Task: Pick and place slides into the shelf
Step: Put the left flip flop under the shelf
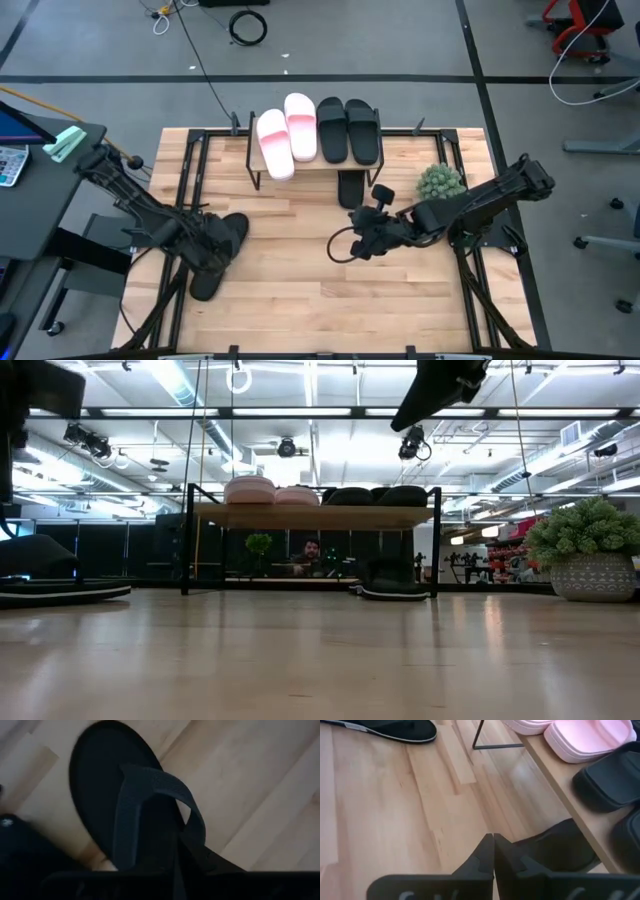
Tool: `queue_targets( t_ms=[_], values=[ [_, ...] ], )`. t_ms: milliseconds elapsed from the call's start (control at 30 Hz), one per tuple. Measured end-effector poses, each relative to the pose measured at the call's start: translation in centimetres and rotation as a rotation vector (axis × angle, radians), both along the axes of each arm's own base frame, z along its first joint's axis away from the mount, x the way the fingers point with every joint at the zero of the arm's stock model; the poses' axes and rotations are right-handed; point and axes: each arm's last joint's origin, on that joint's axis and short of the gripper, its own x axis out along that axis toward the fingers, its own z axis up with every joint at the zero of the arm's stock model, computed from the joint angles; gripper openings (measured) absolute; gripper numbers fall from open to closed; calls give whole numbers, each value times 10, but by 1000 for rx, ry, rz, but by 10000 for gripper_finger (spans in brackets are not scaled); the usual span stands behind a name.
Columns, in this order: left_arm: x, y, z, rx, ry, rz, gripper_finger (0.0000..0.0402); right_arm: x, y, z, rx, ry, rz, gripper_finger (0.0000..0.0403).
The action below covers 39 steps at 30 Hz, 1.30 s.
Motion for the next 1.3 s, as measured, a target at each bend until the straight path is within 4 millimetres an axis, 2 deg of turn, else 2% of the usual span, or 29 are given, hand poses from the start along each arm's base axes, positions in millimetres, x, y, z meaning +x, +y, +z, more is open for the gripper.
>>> queue_targets(
  t_ms=[233,333,767,900,1100,1300],
  values=[
    [-8,8,-33,72,56,-94,36,1,-1,-2,-2,7,-3,4],
    [-10,11,-42,89,75,-94,45,1,-1,-2,-3,7,-3,4],
    [-9,12,-42,96,65,-95,139,1,-1,-3,12,6,-19,4],
    [-2,5,-41,23,-22,-74,167,1,-1,-3,13,5,-20,4],
    [16,-10,-33,-84,-214,-174,175,1,-1,-3,13,6,-20,4],
    [14,1,-36,-41,-147,-109,159,1,-1,-3,13,7,-19,4]
  ],
)
